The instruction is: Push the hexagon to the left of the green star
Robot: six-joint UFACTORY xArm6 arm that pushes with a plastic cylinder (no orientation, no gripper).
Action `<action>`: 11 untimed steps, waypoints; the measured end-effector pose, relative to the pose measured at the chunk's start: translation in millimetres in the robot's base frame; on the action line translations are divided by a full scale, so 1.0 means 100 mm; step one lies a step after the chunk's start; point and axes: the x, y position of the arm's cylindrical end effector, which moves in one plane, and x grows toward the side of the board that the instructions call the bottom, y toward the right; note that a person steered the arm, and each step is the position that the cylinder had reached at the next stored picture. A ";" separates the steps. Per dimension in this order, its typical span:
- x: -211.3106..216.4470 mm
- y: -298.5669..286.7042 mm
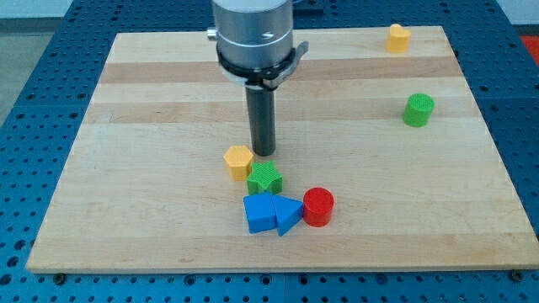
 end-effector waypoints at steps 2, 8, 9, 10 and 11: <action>-0.24 -0.14; 0.42 -0.54; 0.26 -0.55; -0.27 -0.62; -0.82 -0.66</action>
